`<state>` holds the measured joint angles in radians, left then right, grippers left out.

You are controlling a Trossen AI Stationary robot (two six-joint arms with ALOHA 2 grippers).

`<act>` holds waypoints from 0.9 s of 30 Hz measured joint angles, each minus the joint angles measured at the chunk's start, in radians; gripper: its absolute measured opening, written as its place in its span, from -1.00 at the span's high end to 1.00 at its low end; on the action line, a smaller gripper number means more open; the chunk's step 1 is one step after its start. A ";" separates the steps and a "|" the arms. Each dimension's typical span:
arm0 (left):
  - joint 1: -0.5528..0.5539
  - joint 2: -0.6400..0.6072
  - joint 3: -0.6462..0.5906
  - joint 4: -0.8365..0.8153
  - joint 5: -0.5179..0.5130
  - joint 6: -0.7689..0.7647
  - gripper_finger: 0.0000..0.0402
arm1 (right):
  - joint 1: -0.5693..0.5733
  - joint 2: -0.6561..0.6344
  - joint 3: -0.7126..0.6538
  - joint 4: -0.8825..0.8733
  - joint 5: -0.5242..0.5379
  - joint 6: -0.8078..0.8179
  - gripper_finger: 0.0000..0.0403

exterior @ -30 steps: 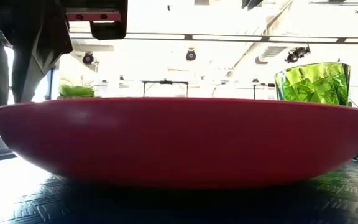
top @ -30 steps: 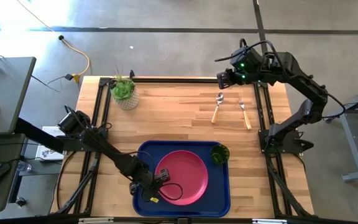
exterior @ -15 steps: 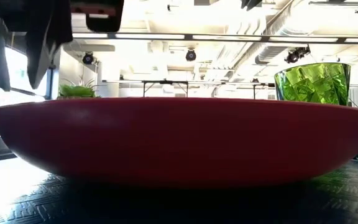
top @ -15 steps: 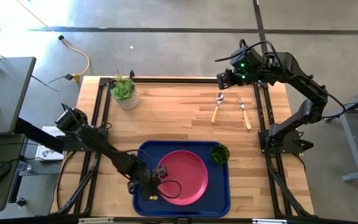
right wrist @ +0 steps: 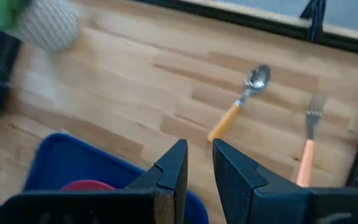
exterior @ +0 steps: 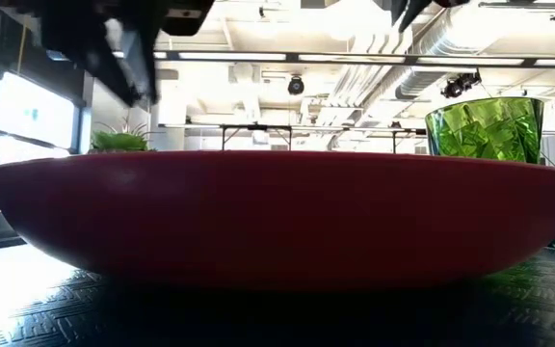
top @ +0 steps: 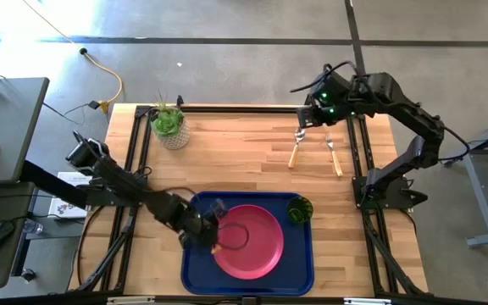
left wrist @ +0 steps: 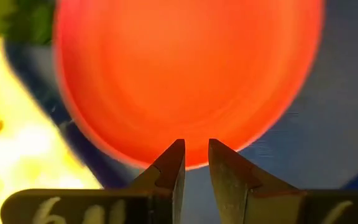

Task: Pick and place plate/cup/fork/spoon on tray
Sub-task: Put the yellow fork on the blue tray to the left side of the pink plate

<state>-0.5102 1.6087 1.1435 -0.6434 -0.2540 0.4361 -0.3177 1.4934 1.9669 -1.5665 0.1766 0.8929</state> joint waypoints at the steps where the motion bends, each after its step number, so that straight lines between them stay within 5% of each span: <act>1: 0.017 -0.012 0.000 -0.002 -0.003 -0.016 0.69 | -0.004 -0.001 -0.022 -0.002 -0.008 0.000 0.67; 13: 0.233 -0.176 0.000 -0.063 -0.111 -0.175 0.69 | -0.094 0.001 -0.368 0.032 -0.049 -0.013 0.67; 27: 0.417 -0.304 -0.001 -0.130 -0.159 -0.492 0.69 | -0.269 -0.020 -0.758 0.224 -0.195 -0.227 0.67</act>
<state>-0.0928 1.3045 1.1427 -0.7729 -0.4126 -0.0559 -0.5868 1.4732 1.2093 -1.3429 -0.0180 0.6664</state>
